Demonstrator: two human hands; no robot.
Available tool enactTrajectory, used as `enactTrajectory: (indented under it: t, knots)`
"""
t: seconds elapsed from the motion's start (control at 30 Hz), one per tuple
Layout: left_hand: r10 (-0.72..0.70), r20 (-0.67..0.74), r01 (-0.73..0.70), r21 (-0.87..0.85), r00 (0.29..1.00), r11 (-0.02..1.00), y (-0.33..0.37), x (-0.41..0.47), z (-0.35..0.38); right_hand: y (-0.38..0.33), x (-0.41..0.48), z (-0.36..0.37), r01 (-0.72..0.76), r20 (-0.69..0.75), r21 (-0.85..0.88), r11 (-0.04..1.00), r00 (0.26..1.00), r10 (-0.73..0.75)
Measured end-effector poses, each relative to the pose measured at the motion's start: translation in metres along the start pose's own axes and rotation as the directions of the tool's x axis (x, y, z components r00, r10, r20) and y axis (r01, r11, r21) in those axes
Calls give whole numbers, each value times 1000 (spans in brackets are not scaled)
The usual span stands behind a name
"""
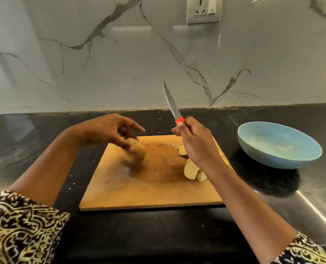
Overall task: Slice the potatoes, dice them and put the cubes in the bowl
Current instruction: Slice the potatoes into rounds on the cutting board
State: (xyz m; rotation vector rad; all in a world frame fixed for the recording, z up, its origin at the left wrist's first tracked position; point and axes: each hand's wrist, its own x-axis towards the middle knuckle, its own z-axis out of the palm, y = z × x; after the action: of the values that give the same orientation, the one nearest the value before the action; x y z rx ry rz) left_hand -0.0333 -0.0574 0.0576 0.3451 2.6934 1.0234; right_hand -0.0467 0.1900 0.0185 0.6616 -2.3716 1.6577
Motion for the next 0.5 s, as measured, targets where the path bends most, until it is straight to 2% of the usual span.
enactTrajectory:
  t: [0.07, 0.1, 0.2, 0.27, 0.4, 0.5]
  knots:
    - [-52, 68, 51, 19, 996, 999, -4, 2, -2, -4, -2, 18, -68, 50, 35, 997, 997, 66]
    - [-53, 34, 54, -25, 998, 998, -7, 5, -1, -5, -4, 26, -125, 84, 63, 990, 989, 120]
    - [-63, -179, 27, -195, 982, 980, -18, 18, 9, -4, -6, 43, -201, 149, 27, 979, 969, 195]
    - [-95, -313, 31, -204, 945, 979, -22, 24, 21, 0, -7, 47, -208, 152, -9, 978, 967, 207]
    - [-122, -549, 200, 85, 827, 976, -15, 26, 36, 5, -7, 48, -276, 142, -28, 961, 950, 277]
    - [-90, -543, 246, 221, 835, 944, -10, 20, 40, 7, -7, 46, -273, 123, -33, 962, 954, 275]
